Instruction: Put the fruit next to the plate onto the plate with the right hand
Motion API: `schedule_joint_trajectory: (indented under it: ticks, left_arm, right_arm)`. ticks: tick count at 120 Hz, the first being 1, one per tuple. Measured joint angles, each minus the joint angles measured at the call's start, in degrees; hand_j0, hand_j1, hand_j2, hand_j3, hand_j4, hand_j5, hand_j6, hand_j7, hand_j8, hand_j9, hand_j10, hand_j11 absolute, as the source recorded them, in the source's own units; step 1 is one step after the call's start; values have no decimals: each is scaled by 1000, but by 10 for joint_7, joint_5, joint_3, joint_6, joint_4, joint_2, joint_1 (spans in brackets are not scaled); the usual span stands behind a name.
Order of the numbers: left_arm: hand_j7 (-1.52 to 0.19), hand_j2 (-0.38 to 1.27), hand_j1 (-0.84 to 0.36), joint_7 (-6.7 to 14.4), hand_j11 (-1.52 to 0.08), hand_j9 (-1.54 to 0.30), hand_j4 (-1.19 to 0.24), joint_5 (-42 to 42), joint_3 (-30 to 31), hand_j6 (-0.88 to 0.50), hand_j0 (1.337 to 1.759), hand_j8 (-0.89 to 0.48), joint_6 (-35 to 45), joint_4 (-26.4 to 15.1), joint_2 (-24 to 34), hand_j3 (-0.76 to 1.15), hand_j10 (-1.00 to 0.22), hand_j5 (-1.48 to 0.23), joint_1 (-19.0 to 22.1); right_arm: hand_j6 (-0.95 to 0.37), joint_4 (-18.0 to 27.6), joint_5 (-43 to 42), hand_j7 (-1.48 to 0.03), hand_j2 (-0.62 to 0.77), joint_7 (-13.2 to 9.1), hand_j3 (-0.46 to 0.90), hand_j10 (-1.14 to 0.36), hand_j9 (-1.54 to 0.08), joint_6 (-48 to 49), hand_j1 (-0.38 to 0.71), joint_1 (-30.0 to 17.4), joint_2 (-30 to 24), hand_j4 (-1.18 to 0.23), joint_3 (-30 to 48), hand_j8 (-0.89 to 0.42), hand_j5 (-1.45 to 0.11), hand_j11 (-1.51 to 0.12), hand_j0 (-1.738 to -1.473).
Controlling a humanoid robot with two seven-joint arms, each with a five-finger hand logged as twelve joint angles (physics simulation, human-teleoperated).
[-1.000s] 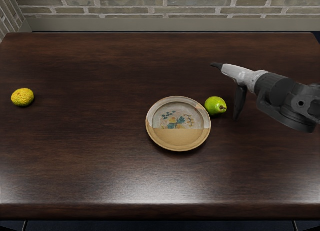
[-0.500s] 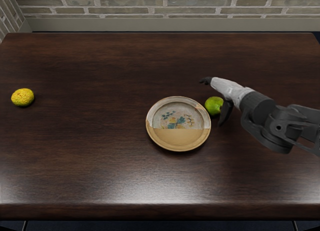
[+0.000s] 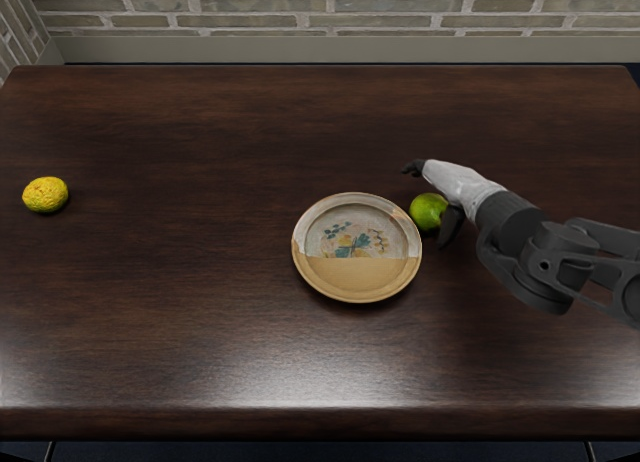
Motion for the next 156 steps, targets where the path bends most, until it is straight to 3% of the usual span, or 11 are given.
schedule_joint_trajectory:
  ticks: [41,76,106,120,133,156]
  left_arm:
    - [-23,4,328,0,-23,-23,-18,0,0,-18,1658,-18,0,0,0,0,-18,-23,0]
    - [-23,4,328,0,-23,-23,-18,0,0,-18,1658,-18,0,0,0,0,-18,-23,0]
    - [-23,4,328,0,-23,-23,-18,0,0,-18,1658,-18,0,0,0,0,-18,-23,0]
    - [-23,4,328,0,-23,-23,-18,0,0,-18,1658,-18,0,0,0,0,-18,-23,0]
    - [-23,4,328,0,-23,-23,-18,0,0,-18,1658,-18,0,0,0,0,-18,-23,0]
    - [-23,4,328,0,-23,-23,-18,0,0,-18,1658,-18,0,0,0,0,-18,-23,0]
  right_arm:
    - [-293,-27,-1,-374,-55,0,0,-291,-375,-1,-5,-5,14,-291,0,-292,-375,-375,-1658]
    - [-401,-41,-2,-547,-82,0,0,-424,-547,-1,156,-5,18,-425,0,-422,-547,-547,-1658]
    - [-315,-50,-2,-649,-78,0,0,-498,-658,0,203,-8,19,-499,1,-346,-655,-658,-1652]
    - [-287,-57,0,-708,-70,0,-1,-528,-739,2,224,-8,19,-451,2,-311,-750,-741,-1647]
    - [-299,-60,4,-779,79,0,0,-574,-808,4,225,-5,18,-489,6,-328,-818,-810,-1648]
    - [-270,-62,20,-846,87,-1,1,-536,-893,9,223,1,14,-460,27,-289,-906,-894,-1650]
